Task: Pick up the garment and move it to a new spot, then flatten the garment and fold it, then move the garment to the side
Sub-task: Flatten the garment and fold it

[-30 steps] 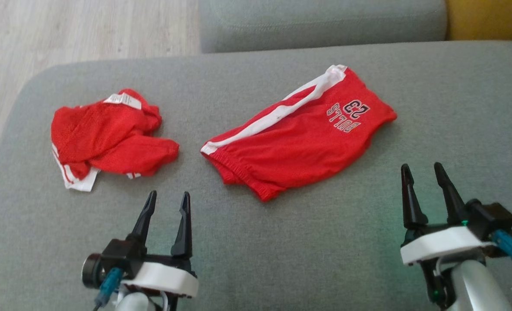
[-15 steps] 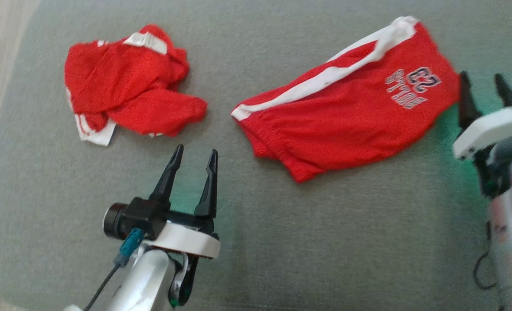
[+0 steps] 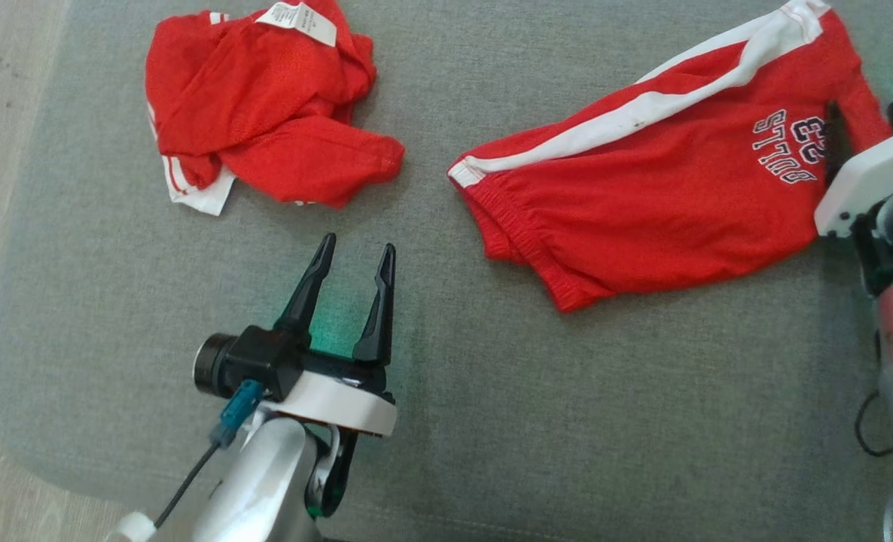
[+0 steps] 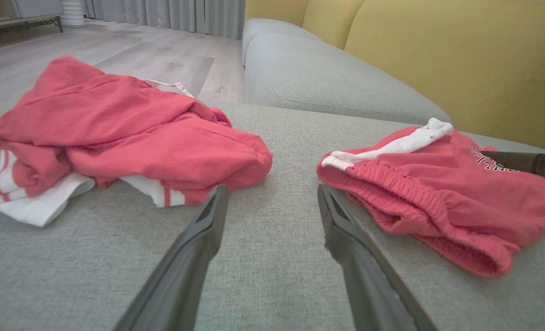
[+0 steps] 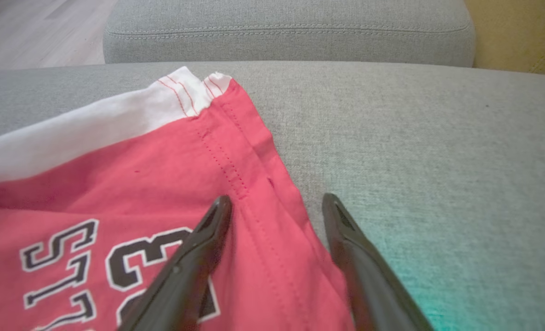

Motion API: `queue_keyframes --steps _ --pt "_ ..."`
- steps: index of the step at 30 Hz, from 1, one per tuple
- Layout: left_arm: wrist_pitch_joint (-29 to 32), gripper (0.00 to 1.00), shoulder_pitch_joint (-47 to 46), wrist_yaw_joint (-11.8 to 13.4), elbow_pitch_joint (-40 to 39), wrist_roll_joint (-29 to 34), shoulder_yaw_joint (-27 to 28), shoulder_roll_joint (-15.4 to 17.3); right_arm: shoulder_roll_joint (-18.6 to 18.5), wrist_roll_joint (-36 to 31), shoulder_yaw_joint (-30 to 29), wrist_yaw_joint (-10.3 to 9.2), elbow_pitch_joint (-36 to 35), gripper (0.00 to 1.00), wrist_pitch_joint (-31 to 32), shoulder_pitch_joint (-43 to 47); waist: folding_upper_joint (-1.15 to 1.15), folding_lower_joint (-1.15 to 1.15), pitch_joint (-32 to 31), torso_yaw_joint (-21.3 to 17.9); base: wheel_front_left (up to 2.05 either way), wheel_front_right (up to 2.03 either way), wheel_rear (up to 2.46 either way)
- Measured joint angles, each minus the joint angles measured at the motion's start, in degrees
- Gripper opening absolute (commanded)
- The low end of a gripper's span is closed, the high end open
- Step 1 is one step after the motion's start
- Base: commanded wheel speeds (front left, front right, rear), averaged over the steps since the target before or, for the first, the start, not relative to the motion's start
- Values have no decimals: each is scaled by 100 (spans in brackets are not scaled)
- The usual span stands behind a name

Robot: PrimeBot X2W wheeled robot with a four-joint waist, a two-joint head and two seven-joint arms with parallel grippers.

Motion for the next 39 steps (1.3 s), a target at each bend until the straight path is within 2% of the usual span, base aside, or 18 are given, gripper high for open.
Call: queue_keyframes --steps 1,2,7,12,15,19,23,28,33,39 --pt "0 100 -1 0 11 0 1 -2 21 -10 13 0 69 29 -22 -22 0 0 -10 -16 0 0 0" --pt "0 100 -3 0 22 0 3 -4 44 14 26 0 153 0 -49 -64 0 0 -24 -35 0 0 0" --pt "0 100 -3 -46 49 1 20 -8 143 270 211 0 457 0 -170 -129 0 0 -135 -167 0 0 0" --pt "0 100 -1 -51 67 -8 34 -9 223 1155 367 0 546 0 -223 -75 0 0 -301 -340 0 0 0" --pt "0 100 -1 -49 65 -9 36 -9 27 1433 528 0 434 0 -325 74 0 0 -400 -442 0 0 0" --pt "0 100 20 -46 68 -9 47 -8 -409 1712 498 0 257 0 -478 370 0 0 -542 -579 0 0 0" --pt "0 100 41 -48 68 -9 48 -9 -680 1981 99 0 231 0 -608 653 0 0 -674 -682 0 0 0" --pt "0 100 73 -48 67 -9 56 -9 -871 1980 -316 0 377 0 -761 922 0 -1 -763 -742 0 0 0" --pt "0 100 161 -52 90 -9 71 -8 -756 1979 -400 0 337 0 -878 923 0 0 -839 -716 0 0 0" --pt "0 100 194 -51 96 -9 151 -9 -364 2002 -236 0 48 0 -900 910 0 0 -1045 -682 0 0 0"
